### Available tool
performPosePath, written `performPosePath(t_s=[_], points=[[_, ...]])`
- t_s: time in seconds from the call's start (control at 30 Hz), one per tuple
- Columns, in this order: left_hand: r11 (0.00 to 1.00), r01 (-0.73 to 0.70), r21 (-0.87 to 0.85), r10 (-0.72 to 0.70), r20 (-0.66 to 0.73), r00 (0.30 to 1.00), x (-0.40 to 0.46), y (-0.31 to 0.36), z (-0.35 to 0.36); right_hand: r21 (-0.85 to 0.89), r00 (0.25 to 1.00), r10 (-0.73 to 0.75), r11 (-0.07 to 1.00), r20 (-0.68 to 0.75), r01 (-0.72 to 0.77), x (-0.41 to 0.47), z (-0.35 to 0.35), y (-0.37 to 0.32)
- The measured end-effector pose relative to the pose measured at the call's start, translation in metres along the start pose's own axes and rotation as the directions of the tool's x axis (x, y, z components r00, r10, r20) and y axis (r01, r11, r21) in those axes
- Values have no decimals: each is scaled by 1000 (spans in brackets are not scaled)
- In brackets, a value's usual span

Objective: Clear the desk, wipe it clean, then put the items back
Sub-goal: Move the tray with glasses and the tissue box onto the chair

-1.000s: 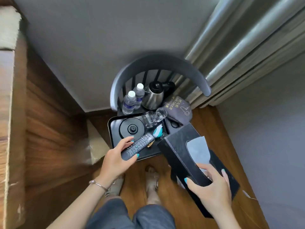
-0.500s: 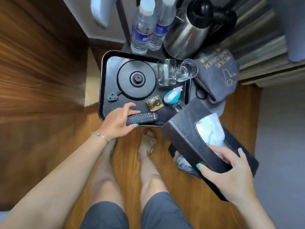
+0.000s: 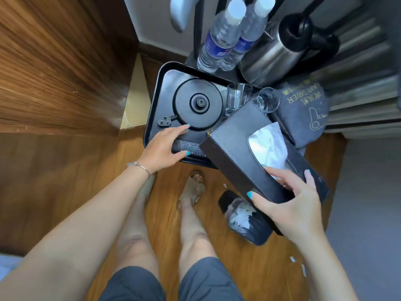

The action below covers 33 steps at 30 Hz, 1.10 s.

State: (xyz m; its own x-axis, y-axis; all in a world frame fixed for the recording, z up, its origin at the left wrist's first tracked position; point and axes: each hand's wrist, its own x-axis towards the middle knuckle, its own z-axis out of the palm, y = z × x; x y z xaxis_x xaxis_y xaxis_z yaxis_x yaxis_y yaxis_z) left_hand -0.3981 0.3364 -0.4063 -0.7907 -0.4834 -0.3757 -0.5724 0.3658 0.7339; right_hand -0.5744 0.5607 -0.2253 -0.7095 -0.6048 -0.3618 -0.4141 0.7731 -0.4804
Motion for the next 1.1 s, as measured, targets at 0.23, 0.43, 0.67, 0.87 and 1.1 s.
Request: performPosePath(t_s=[0.23,0.43,0.67,0.87,1.1], points=[[935,230,-271,-309,-298,903,-33,34,-31,-19,982,-122,992,147,126,44,2,-55],[743,-31,-669,-290,-364,885,-47,60,-57,-93,891,-383,905,242,414,96,33,-100],[694,-50,-718,-360,-407,839,-35,50,-61,-151,832,-493,829,256,538,154,76,-110],[660,-5,-751,-365,-327,872,-26,37,-44,-170,841,-458,840,288,515,165,90,-94],[681,125,-721,-433,-260,863,-22,34,-34,-204,816,-477,808,326,553,167,98,-89]])
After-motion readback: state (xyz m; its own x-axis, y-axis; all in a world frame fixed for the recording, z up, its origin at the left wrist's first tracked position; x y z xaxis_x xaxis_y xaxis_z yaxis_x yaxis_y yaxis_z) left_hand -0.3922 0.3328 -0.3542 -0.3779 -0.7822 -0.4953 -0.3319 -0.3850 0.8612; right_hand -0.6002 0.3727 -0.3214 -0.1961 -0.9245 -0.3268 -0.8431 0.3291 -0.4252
